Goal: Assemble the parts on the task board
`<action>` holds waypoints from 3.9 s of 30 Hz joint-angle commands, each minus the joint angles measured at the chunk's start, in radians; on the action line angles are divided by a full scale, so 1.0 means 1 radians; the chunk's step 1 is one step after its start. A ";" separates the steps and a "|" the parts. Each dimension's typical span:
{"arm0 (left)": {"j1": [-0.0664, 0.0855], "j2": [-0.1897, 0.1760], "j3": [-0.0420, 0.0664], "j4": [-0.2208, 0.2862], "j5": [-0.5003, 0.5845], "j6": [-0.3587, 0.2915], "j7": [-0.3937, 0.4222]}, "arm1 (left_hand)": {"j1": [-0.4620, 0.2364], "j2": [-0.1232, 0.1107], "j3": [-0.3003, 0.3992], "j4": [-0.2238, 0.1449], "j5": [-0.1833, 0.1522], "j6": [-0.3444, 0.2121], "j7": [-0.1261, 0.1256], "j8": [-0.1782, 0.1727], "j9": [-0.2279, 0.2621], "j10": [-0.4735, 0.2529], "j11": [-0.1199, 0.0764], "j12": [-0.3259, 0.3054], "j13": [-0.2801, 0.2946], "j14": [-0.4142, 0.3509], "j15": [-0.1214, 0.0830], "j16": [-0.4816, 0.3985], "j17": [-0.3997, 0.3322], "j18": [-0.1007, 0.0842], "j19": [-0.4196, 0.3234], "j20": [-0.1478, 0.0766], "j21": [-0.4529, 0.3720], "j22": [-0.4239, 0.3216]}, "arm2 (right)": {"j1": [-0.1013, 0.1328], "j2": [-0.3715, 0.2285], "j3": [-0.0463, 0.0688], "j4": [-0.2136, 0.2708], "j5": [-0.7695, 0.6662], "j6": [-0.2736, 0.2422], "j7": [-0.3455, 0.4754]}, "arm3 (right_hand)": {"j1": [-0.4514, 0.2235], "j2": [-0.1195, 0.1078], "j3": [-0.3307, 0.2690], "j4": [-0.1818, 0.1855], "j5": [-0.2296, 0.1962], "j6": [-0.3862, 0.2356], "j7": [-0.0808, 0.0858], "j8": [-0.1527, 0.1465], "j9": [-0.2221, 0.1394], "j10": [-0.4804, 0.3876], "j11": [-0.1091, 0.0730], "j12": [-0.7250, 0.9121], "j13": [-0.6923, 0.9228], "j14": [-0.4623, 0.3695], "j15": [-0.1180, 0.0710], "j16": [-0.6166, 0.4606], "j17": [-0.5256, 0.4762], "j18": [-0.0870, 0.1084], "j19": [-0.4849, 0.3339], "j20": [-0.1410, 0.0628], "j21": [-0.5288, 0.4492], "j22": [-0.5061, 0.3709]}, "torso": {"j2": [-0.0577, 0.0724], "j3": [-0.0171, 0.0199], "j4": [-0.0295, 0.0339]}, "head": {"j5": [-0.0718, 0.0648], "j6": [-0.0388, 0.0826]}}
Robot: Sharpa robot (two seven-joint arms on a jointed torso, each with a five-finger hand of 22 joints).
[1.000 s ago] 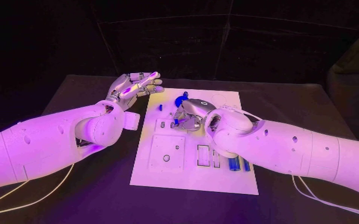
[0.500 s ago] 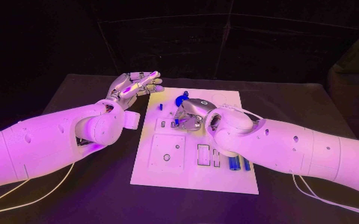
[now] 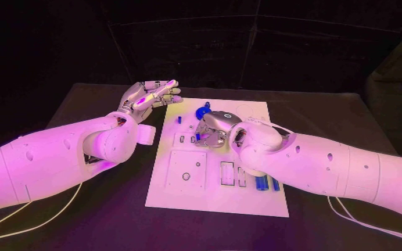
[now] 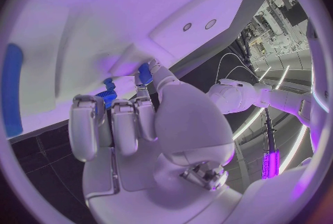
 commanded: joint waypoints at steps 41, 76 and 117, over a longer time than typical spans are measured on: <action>0.009 -0.017 0.001 -0.032 -0.278 0.060 -0.251 | -0.036 0.007 -0.052 -0.034 0.011 0.105 -0.087 0.031 0.024 0.243 -0.104 0.160 0.133 0.398 -0.145 0.890 0.822 0.009 0.394 -0.153 0.266 0.129 | 0.091 -0.273 0.005 0.156 0.427 -0.148 0.477 | 0.100 -0.037 -0.115 0.124 0.105 -0.119 0.024 0.011 0.009 -0.025 0.030 -0.081 0.111 0.083 0.028 -0.029 0.173 0.002 0.017 0.029 -0.025 0.074 | -0.022 0.0030 -0.0015 | -0.015 0.002; 0.153 0.304 -0.060 -0.260 -0.990 0.436 -1.073 | -0.239 0.060 -0.306 0.193 0.000 0.004 -0.162 0.479 0.309 0.183 -0.175 1.016 0.915 0.450 -0.196 1.401 1.393 -0.093 0.529 -0.211 1.097 1.076 | 0.141 -0.368 0.029 0.044 0.627 -0.124 0.457 | 0.068 -0.027 -0.135 0.132 0.079 -0.106 0.018 0.021 0.007 -0.026 0.025 -0.085 0.106 0.081 0.023 -0.036 0.163 0.004 0.014 0.024 -0.030 0.064 | -0.069 0.0208 0.0028 | 0.017 -0.018; 0.155 0.405 -0.087 -0.328 -1.029 0.527 -1.091 | -0.167 0.070 -0.291 0.158 0.004 -0.026 -0.164 0.541 0.356 0.205 -0.177 1.060 0.967 0.450 -0.195 1.401 1.393 -0.105 0.540 -0.207 1.157 1.163 | 0.141 -0.355 0.029 0.027 0.627 -0.109 0.443 | 0.070 -0.025 -0.139 0.129 0.090 -0.115 0.019 0.018 0.004 -0.026 0.025 -0.086 0.105 0.081 0.023 -0.037 0.160 0.004 0.012 0.023 -0.032 0.061 | -0.068 0.0211 0.0041 | 0.013 -0.041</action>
